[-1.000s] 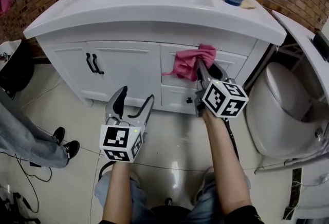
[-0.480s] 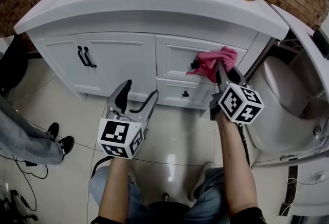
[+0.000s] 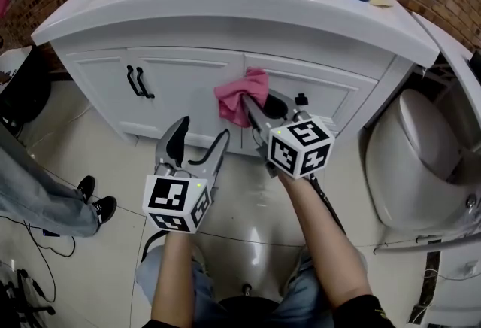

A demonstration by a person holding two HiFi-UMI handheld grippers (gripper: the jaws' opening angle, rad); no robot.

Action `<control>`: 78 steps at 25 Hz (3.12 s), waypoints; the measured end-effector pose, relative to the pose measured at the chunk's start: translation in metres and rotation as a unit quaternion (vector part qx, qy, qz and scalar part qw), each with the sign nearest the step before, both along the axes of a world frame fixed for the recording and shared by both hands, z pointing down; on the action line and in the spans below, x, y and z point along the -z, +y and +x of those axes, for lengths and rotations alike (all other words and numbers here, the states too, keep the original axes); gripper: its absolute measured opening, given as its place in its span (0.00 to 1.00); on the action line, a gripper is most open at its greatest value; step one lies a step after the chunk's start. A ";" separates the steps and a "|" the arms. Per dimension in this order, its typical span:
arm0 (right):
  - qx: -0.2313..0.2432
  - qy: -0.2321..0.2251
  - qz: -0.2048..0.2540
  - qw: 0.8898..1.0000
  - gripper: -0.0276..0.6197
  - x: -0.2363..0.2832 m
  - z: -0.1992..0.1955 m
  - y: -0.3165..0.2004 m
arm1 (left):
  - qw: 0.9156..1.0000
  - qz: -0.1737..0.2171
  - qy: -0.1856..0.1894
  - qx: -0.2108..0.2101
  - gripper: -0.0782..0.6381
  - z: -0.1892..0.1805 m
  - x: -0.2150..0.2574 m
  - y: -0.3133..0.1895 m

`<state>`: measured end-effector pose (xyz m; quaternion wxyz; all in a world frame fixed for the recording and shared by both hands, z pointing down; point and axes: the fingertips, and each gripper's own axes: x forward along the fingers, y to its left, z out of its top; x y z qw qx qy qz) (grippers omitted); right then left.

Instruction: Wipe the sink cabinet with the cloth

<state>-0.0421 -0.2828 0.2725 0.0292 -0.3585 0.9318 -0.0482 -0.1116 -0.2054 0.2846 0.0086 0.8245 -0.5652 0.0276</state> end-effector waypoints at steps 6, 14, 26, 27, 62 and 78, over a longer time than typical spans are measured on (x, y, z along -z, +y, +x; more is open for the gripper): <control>-0.192 0.065 -0.047 0.978 0.16 -0.018 0.116 -0.014 | 1.000 -0.008 -0.002 -0.006 0.58 0.004 -0.005 -0.003; -0.371 0.047 -0.088 0.923 0.17 -0.030 0.266 -0.003 | 1.000 -0.010 0.004 -0.015 0.58 0.011 -0.004 -0.004; -0.109 -0.008 -0.147 0.983 0.17 -0.080 0.071 -0.004 | 1.000 -0.014 0.001 -0.013 0.58 0.007 -0.005 0.002; -0.076 0.007 -0.137 0.988 0.17 -0.081 0.050 -0.004 | 1.000 -0.015 0.002 -0.010 0.58 0.004 -0.005 0.002; -0.074 0.066 -0.138 0.985 0.16 -0.131 0.022 -0.031 | 0.999 -0.019 -0.027 -0.018 0.58 -0.008 -0.005 0.003; -0.357 0.002 -0.183 0.916 0.16 -0.137 0.263 -0.009 | 0.999 -0.023 -0.033 -0.036 0.58 0.003 -0.012 -0.007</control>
